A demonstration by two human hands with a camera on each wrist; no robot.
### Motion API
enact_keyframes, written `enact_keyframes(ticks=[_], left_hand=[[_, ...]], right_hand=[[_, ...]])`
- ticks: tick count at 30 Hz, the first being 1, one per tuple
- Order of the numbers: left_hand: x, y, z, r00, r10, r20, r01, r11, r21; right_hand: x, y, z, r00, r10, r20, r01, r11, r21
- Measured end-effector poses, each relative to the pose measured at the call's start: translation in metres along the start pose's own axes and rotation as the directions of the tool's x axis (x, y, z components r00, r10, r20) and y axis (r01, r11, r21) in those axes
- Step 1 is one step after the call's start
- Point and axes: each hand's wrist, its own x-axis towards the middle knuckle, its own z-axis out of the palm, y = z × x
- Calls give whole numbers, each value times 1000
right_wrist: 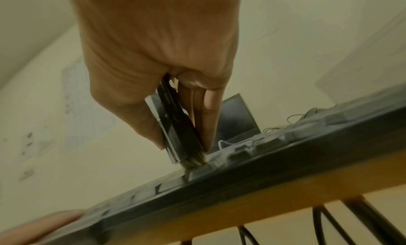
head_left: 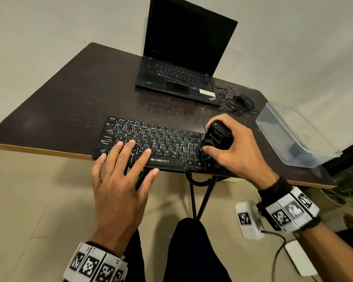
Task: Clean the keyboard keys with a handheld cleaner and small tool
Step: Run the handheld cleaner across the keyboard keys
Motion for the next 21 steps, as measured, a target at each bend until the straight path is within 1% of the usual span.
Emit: enact_keyframes(ticks=[1,2,5,6,10,11,13,14,15,18,19,21], left_hand=[[0,0,0,1000,-4,1,4,1000,-1],[1,0,0,1000,-3,1,3,1000,0],[1,0,0,1000,5,5,-5,1000,4],[0,0,-1,1000,5,1,-5,1000,-1],[1,0,0,1000,-10,4,10,1000,-2],[2,0,0,1000,-10,6,10,1000,1],[2,0,0,1000,-6,8,6,1000,-5],[1,0,0,1000,-2,6,2,1000,-7],[1,0,-1,1000,0,7,0,1000,-7],[1,0,-1,1000,-7,15,7,1000,-4],[1,0,0,1000,-8,18,8,1000,-1],[0,0,-1,1000,-1,21,1,1000,3]], right_hand=[[-3,-3,2,999,-27,28,27,1000,7],[-2,-2,2,999,-24,25,24,1000,0],[10,8,-2,995,75,-66,-78,996,-47],[12,10,-4,994,83,-72,-87,995,-56],[4,3,0,1000,-16,22,16,1000,-9],[6,5,0,1000,-1,13,1,1000,-23],[14,11,-3,996,77,-51,-80,995,-61],[16,14,-5,993,96,-73,-101,993,-68],[17,14,-6,994,87,-67,-91,994,-58],[8,6,-2,999,-19,48,19,1000,-1],[8,6,-1,998,-22,58,23,1000,-4],[14,10,-4,999,36,0,-36,999,-20]])
